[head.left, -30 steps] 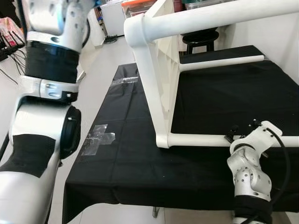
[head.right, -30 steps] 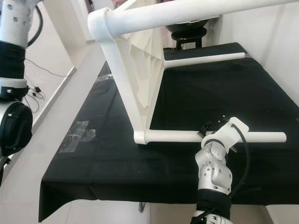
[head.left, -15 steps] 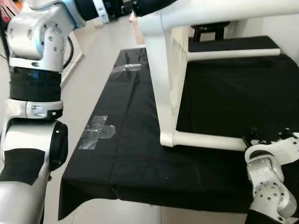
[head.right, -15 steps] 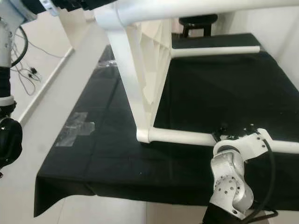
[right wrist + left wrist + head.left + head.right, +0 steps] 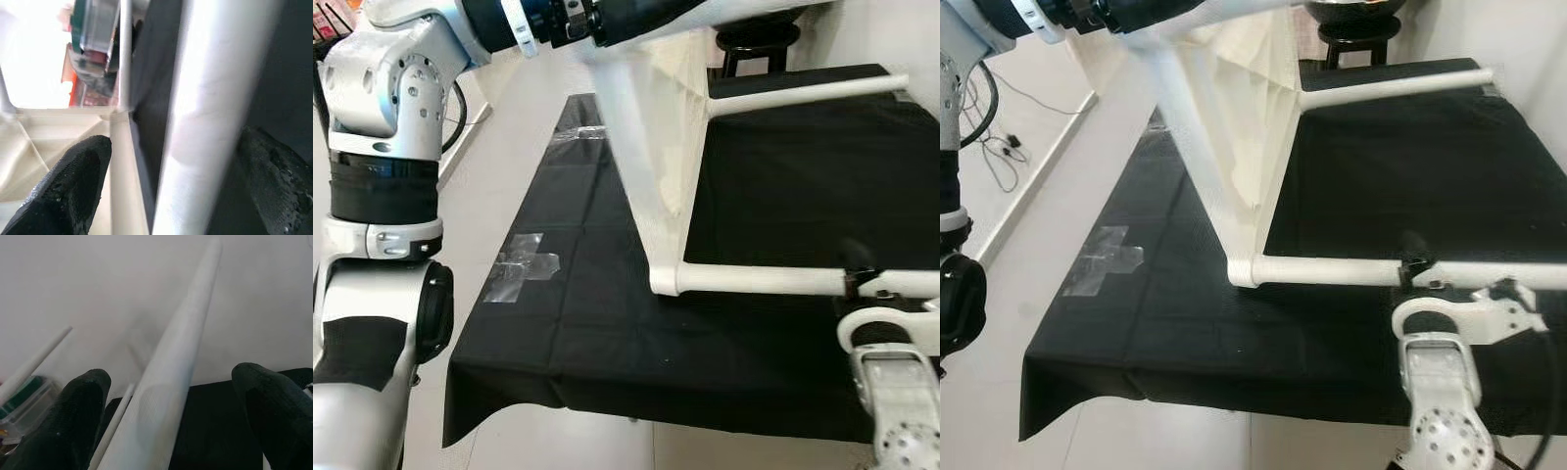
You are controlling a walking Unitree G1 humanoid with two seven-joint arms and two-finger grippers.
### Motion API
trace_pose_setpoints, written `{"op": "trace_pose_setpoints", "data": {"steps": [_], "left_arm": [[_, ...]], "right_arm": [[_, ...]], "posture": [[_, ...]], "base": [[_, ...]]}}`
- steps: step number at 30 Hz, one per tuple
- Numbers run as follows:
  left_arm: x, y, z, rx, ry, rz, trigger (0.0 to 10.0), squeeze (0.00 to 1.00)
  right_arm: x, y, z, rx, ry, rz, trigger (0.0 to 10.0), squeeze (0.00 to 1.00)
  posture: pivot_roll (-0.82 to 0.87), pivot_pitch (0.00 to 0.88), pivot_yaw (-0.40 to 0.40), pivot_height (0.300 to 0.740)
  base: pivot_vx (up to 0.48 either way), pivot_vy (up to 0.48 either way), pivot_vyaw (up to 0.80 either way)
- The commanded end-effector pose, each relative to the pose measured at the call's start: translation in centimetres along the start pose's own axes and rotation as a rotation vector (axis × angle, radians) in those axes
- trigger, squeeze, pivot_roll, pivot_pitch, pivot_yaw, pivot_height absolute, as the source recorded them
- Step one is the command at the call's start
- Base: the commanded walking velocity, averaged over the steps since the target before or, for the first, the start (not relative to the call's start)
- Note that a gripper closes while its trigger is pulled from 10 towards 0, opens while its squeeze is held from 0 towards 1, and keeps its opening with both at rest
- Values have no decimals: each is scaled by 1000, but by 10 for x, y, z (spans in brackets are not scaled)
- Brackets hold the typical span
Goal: Building children table
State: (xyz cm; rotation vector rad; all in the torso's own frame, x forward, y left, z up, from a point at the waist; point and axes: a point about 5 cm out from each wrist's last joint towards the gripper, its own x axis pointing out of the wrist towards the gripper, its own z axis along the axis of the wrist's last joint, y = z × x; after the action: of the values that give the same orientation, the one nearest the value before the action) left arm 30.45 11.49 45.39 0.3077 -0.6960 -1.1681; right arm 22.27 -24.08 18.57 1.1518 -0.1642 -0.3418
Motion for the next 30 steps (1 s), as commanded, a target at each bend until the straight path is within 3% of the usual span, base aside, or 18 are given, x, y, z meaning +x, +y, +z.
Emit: {"op": "trace_pose_setpoints", "data": {"steps": [1, 3, 9, 11, 12, 13, 15, 23, 26, 30], "left_arm": [[-8, 2, 1, 2, 5, 13, 10000, 0], [-9, 3, 1, 1, 2, 18, 10000, 0], [-9, 2, 1, -2, -1, 22, 10000, 0], [-9, 2, 1, 2, 0, 24, 10000, 0], [-9, 2, 1, 2, 0, 24, 10000, 0], [-10, 2, 2, 10, 3, 27, 10000, 0], [-15, 10, 8, 20, -13, 84, 10000, 0], [-16, 8, 8, 25, -10, 84, 10000, 0], [-18, 5, 7, 27, -9, 82, 10000, 0], [-19, 5, 7, 24, -9, 89, 10000, 0]], "right_arm": [[-12, -10, -12, 65, 43, -45, 10000, 290], [-19, -18, -11, 35, 61, -77, 10000, 106], [-19, -37, -11, -27, 78, -184, 10000, 86], [-18, -58, -12, -161, 118, -327, 10000, 78], [-18, -58, -12, -161, 118, -327, 10000, 78], [-18, -65, -13, -243, 149, -382, 10000, 78], [-16, -68, -16, -260, 179, -422, 10000, 78], [-20, -76, -20, -315, 230, -482, 10000, 82], [-13, -56, -24, -220, 207, -371, 10000, 82], [-9, -49, -25, -185, 201, -328, 10000, 82]], "posture": [[-71, 85, 90, 740], [-81, 85, 92, 740], [-81, 84, 91, 740], [-75, 86, 85, 740], [-75, 86, 85, 740], [-75, 88, 85, 740], [-75, 85, 79, 740], [-73, 85, 75, 740], [-77, 79, 71, 740], [-77, 77, 70, 740]], "base": [[0, 0, 0], [0, 0, 0], [0, 0, 0], [0, 0, 0], [0, 0, 0], [0, 0, 0], [0, 0, 0], [0, 0, 0], [0, 0, 0], [0, 0, 0]]}}
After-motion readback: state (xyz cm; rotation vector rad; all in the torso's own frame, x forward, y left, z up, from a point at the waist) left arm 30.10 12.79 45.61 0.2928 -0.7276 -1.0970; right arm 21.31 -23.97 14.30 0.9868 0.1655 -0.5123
